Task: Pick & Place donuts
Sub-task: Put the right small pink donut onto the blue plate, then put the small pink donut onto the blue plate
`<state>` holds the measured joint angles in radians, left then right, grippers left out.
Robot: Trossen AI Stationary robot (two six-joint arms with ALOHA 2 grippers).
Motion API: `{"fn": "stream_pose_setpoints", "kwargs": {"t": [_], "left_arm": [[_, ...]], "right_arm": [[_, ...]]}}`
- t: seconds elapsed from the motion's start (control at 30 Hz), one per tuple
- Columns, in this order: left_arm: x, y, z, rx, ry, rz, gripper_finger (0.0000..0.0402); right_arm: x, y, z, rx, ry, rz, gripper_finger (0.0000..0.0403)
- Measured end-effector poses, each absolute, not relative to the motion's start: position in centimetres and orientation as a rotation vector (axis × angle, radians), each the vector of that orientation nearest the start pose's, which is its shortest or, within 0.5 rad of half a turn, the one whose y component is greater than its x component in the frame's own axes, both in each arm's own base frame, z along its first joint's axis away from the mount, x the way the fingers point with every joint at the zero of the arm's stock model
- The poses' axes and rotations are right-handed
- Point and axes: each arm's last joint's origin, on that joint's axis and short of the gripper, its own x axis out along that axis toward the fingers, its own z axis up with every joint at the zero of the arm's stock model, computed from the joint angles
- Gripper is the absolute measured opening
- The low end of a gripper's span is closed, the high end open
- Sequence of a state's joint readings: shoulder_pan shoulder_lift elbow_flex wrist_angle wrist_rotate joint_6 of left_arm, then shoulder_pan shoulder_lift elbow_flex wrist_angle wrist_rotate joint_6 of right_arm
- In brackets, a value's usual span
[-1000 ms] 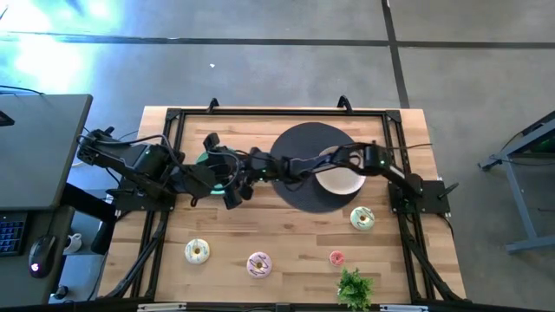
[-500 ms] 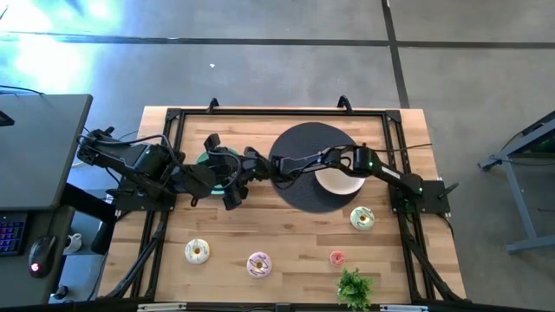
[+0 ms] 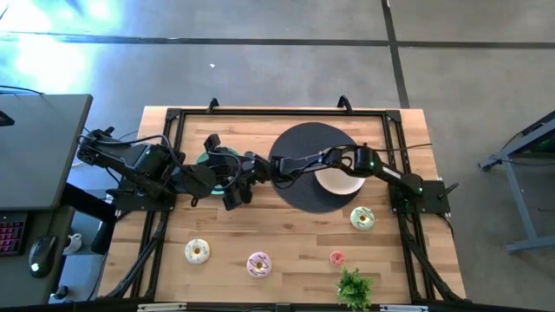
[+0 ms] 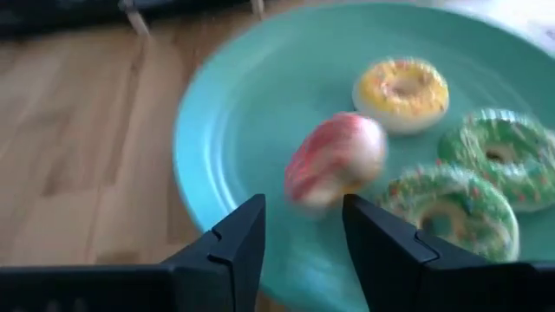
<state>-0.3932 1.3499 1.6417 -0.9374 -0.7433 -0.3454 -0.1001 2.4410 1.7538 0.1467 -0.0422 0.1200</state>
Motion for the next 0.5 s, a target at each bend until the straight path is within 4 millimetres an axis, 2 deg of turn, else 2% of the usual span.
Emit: {"fn": "stream_pose_setpoints", "kwargs": {"t": [0.07, 0.2, 0.37, 0.5], "left_arm": [[23.9, -7.8, 43.5, 0.016, 0.478, 0.424, 0.0172], [23.9, -7.8, 43.5, 0.015, 0.478, 0.424, 0.0172], [23.9, -7.8, 43.5, 0.015, 0.478, 0.424, 0.0172], [23.9, -7.8, 43.5, 0.014, 0.477, 0.424, 0.0172]], "right_arm": [[52.7, -5.2, 11.8, 0.128, 0.573, -0.116, 0.0153], [52.2, -5.3, 13.9, 0.092, 0.579, -0.135, 0.0154], [51.0, -4.4, 18.7, 0.027, 0.587, -0.102, 0.0154], [48.7, -2.9, 23.4, -0.052, 0.641, -0.055, 0.0154]]}}
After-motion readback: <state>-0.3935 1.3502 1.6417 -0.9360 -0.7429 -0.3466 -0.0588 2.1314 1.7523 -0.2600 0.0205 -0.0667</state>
